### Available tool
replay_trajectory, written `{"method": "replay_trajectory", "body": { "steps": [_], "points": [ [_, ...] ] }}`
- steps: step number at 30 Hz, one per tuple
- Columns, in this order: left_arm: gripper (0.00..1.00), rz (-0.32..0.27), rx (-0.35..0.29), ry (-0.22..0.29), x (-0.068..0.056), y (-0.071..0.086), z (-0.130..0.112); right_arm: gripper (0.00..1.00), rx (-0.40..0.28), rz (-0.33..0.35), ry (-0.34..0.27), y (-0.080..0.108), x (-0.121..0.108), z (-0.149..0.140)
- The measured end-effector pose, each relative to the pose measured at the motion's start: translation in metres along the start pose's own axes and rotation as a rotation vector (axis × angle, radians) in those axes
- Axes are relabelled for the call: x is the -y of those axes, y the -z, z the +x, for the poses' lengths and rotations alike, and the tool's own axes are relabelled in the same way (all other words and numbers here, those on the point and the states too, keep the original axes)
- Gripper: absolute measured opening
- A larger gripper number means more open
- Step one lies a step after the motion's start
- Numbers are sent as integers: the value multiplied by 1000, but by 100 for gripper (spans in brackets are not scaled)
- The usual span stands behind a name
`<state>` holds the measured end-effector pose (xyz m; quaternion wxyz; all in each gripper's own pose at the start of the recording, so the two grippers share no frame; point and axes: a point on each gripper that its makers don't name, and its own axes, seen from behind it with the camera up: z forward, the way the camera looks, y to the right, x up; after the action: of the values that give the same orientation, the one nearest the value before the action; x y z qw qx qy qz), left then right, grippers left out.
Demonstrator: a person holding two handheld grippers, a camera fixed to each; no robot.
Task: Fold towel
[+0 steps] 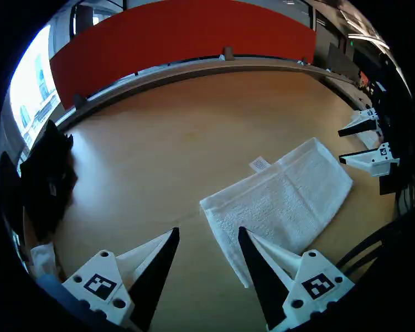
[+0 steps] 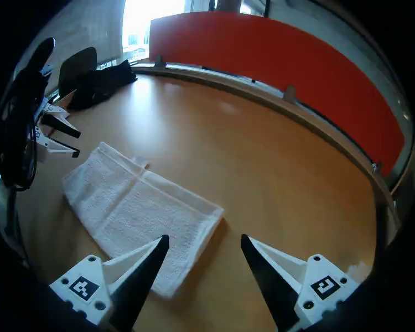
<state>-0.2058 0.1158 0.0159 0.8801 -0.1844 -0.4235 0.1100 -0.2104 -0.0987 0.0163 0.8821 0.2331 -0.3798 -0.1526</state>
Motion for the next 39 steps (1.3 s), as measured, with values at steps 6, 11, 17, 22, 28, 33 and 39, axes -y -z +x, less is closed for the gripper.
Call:
{"method": "replay_trajectory", "body": {
  "steps": [6, 11, 17, 22, 28, 33, 39],
  "points": [
    [78, -7, 2, 17, -8, 8, -10, 100, 3, 9, -4, 8, 9, -12],
    [78, -19, 14, 36, -17, 15, -24, 100, 5, 21, -13, 17, 18, -24],
    [79, -24, 28, 54, -26, 22, -42, 100, 8, 27, -24, 28, 29, -37],
    [79, -26, 37, 69, -32, 25, -53, 100, 11, 32, -33, 34, 35, -47],
    [79, -25, 39, 79, -35, 27, -59, 100, 20, 36, -37, 35, 37, -55],
    [79, -18, 37, 83, -35, 30, -61, 100, 24, 40, -33, 34, 36, -58],
    [79, -5, 34, 98, -32, 35, -67, 100, 25, 59, -8, 32, 37, -58]
  ]
}}
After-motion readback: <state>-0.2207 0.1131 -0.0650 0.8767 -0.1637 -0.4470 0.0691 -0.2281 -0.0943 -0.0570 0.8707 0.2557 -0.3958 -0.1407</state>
